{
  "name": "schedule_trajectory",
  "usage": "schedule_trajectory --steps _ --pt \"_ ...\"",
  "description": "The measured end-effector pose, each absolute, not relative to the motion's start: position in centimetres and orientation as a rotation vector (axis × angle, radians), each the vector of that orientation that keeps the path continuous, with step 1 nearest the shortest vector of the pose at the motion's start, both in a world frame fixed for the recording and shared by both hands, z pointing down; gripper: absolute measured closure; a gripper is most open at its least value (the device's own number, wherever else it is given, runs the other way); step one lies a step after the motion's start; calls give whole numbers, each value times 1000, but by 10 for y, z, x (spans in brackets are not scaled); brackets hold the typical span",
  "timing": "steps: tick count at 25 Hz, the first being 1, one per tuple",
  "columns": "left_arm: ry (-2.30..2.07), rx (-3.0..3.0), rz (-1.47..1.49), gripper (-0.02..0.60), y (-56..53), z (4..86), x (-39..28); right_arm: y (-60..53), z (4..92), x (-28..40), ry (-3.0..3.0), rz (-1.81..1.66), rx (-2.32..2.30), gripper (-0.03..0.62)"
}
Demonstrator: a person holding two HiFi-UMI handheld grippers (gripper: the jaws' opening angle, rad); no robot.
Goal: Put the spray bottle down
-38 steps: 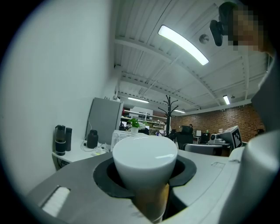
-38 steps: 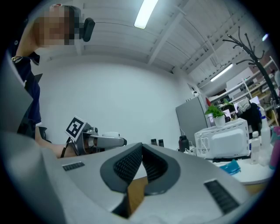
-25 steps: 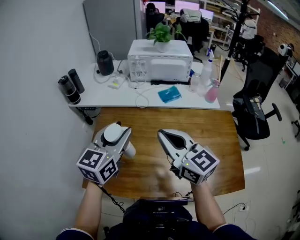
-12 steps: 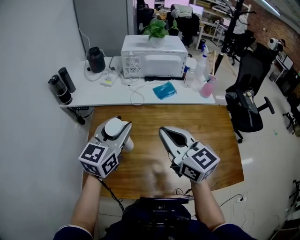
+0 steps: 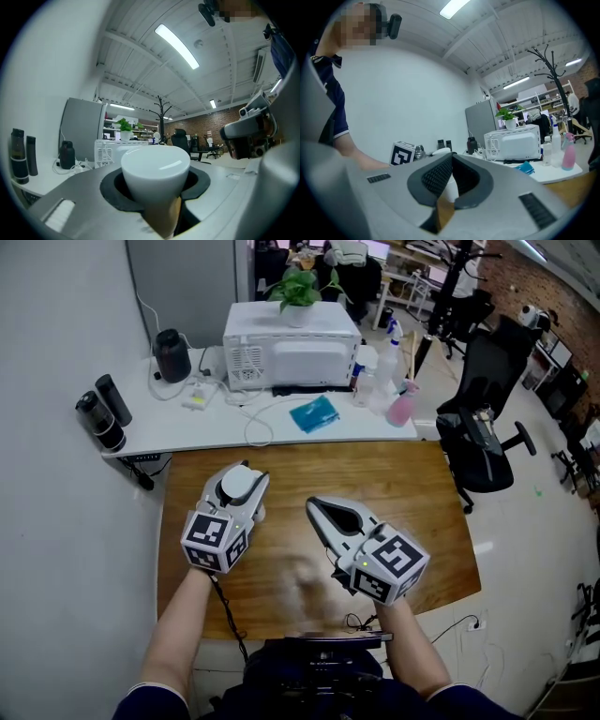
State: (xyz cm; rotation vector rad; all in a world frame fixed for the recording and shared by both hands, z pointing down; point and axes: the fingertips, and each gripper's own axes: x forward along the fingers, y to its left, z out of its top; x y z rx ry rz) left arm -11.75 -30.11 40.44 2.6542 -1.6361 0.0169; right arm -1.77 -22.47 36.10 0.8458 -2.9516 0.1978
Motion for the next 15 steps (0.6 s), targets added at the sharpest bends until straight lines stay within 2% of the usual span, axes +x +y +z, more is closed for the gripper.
schedule_trajectory --steps 15 --pt "-1699 2524 149 385 -332 495 -116 -228 389 -12 -2881 272 866 594"
